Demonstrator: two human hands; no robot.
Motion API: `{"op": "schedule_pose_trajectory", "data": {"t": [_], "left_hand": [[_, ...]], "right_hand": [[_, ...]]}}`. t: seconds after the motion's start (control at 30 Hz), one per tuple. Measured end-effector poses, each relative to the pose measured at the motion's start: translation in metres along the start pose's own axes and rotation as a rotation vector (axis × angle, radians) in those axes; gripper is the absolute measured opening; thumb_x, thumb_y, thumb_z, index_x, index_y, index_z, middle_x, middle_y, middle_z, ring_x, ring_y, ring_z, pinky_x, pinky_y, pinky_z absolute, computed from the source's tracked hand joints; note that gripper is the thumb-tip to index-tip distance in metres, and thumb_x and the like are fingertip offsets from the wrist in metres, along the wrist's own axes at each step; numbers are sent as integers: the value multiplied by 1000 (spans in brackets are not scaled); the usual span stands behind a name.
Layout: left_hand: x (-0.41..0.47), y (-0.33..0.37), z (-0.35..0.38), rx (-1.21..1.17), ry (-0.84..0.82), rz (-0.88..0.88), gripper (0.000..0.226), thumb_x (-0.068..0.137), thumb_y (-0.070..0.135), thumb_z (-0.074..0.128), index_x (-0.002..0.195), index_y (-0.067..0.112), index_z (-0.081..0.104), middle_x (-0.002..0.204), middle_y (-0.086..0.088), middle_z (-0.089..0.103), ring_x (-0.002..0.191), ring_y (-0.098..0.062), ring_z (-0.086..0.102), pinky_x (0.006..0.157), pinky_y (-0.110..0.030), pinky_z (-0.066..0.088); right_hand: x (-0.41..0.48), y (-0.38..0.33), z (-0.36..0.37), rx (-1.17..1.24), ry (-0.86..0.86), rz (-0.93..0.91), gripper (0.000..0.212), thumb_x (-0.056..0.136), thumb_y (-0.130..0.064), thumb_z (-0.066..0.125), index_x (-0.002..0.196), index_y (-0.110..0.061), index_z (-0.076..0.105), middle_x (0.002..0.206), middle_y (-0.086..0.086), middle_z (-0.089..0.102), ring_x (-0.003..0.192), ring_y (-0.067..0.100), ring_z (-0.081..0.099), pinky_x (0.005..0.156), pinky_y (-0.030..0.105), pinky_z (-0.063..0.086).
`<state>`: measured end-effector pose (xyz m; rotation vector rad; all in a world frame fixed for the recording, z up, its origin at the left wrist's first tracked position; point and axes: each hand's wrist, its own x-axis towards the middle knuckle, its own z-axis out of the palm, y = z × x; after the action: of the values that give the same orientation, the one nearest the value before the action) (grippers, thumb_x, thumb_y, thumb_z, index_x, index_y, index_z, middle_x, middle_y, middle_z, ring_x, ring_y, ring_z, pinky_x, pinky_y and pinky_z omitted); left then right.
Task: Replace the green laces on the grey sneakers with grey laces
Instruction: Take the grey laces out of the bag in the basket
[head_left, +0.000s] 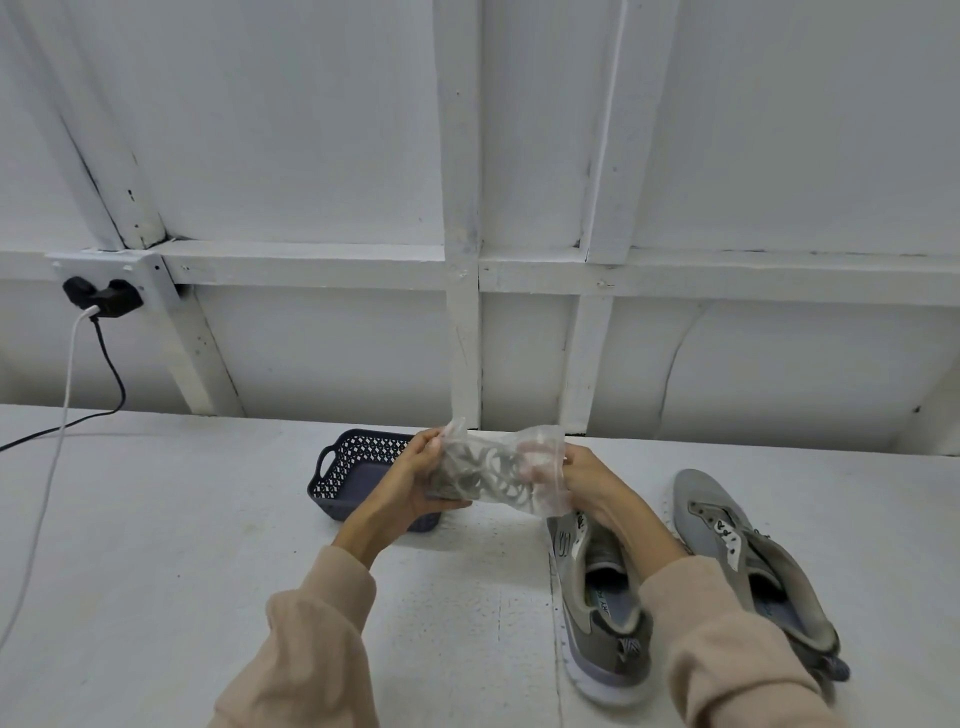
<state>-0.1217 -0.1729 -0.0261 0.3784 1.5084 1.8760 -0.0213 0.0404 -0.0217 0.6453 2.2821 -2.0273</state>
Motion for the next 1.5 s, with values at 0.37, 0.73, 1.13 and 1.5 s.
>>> {"op": "schedule_pose_trajectory", "data": {"t": [0.37,0.73,1.13,1.5], "left_hand": [[-1,-22,-1,-66,-40,-46,44,90,12,58,133,7,52,126,-19,62,106,-30,64,82,-42,57],[0,-25,-31,-135,180,-30,31,96,6,53,127,4,57,111,-15,67,99,-29,66,75,-45,61],[-19,-17,-91,-164,379,26,33,96,6,52,128,0,53,121,-20,61,106,-34,62,72,-44,61],[-22,-13,-95,-231,392,61,37,96,9,52,133,5,52,131,-17,57,116,-36,58,72,-39,61]], "right_hand": [[12,6,32,-439,-118,-81,12,86,-19,71,78,-25,65,80,3,60,71,15,53,63,24,43],[8,8,14,-167,-54,-5,18,88,12,54,81,0,66,76,13,61,66,22,57,51,23,53],[17,10,6,68,-66,-22,15,88,9,61,101,14,63,88,24,69,83,32,70,73,38,61],[29,35,51,-1070,-261,16,21,83,-10,72,100,1,67,95,12,62,83,20,53,58,24,38]]}}
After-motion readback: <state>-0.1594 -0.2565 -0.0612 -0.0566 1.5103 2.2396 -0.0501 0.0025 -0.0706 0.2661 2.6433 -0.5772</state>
